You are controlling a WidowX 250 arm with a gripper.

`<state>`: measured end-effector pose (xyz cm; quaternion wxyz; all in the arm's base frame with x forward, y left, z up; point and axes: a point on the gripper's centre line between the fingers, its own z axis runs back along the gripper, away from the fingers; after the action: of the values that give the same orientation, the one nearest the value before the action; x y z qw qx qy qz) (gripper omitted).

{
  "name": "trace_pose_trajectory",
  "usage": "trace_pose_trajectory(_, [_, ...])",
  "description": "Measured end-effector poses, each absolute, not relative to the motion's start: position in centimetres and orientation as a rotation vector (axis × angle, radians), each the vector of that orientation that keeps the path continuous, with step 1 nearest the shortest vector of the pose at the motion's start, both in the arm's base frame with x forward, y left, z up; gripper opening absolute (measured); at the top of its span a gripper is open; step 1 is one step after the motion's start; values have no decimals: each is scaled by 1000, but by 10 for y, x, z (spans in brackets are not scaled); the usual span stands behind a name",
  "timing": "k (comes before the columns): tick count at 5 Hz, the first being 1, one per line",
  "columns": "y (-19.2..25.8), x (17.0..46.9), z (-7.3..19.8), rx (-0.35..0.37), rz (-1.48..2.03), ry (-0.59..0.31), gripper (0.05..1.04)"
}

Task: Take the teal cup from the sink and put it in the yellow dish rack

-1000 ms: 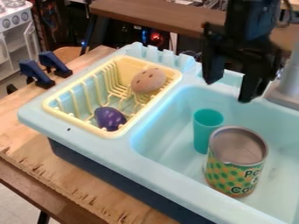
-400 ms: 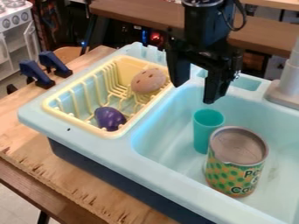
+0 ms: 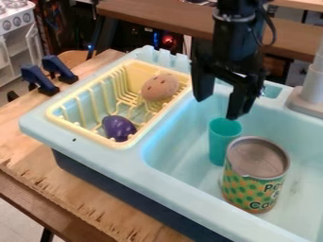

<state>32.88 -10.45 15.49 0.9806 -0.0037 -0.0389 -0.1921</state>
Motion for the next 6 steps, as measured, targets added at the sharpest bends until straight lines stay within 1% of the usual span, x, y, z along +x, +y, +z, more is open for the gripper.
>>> trace_pose_trajectory(1, [-104, 328, 154, 16, -381, -77, 1011])
trace_pose_trajectory(2, [-99, 327, 154, 21, -356, -62, 1011])
trace_pose_trajectory(3, [-95, 324, 148, 16, -343, -39, 1011])
trace_pose_trajectory(4, [-90, 326, 147, 6, -335, -46, 1011])
trace_pose_trajectory(5, [-89, 325, 148, 15, -347, -34, 1011])
trace_pose_trajectory(6, [-93, 328, 139, 16, -370, -9, 1011])
